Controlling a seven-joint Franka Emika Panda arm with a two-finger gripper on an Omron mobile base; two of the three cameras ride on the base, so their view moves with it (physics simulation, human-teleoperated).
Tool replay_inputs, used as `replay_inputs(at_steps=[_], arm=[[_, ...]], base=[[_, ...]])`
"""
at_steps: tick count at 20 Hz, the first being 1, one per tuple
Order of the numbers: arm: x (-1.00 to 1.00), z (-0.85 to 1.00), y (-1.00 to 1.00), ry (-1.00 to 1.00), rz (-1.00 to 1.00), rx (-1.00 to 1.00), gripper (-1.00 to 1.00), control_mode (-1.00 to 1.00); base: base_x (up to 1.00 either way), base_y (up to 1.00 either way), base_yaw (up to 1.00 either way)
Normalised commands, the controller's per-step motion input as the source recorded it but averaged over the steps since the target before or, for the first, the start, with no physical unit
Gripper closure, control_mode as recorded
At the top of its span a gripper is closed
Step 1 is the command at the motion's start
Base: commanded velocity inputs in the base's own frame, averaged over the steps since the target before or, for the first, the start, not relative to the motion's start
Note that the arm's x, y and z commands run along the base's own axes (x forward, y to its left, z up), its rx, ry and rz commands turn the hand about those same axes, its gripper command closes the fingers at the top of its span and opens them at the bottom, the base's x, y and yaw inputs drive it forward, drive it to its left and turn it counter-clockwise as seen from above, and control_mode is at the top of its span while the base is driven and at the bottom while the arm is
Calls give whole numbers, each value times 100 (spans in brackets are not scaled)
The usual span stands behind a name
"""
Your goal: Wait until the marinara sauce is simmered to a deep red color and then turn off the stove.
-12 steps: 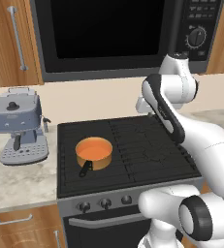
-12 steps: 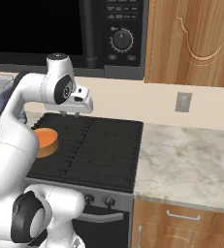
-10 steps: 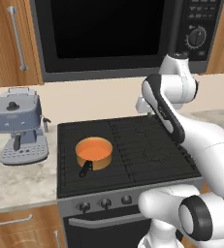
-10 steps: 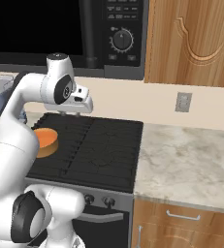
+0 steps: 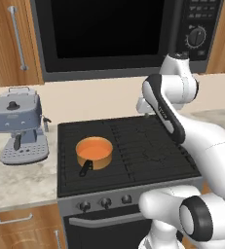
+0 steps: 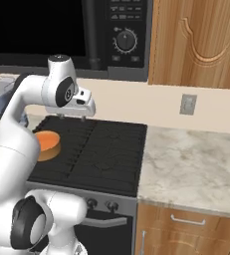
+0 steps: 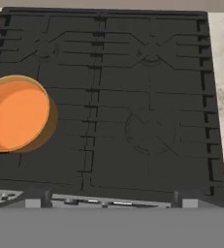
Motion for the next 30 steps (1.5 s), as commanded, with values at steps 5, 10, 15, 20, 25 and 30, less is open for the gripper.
replay_inputs(at_steps=[5,10,15,20,25,30], arm=[[0,0,0,0,0,0,-100,100],[0,0,0,0,0,0,-100,100],[0,0,0,0,0,0,-100,100],[0,0,0,0,0,0,-100,100],[0,0,0,0,0,0,-100,100],[0,0,0,0,0,0,-100,100]], base=[[-61,-24,0],[-60,-32,0],[-4,-36,0],[18,-35,0],[17,-27,0],[0,-2,0]])
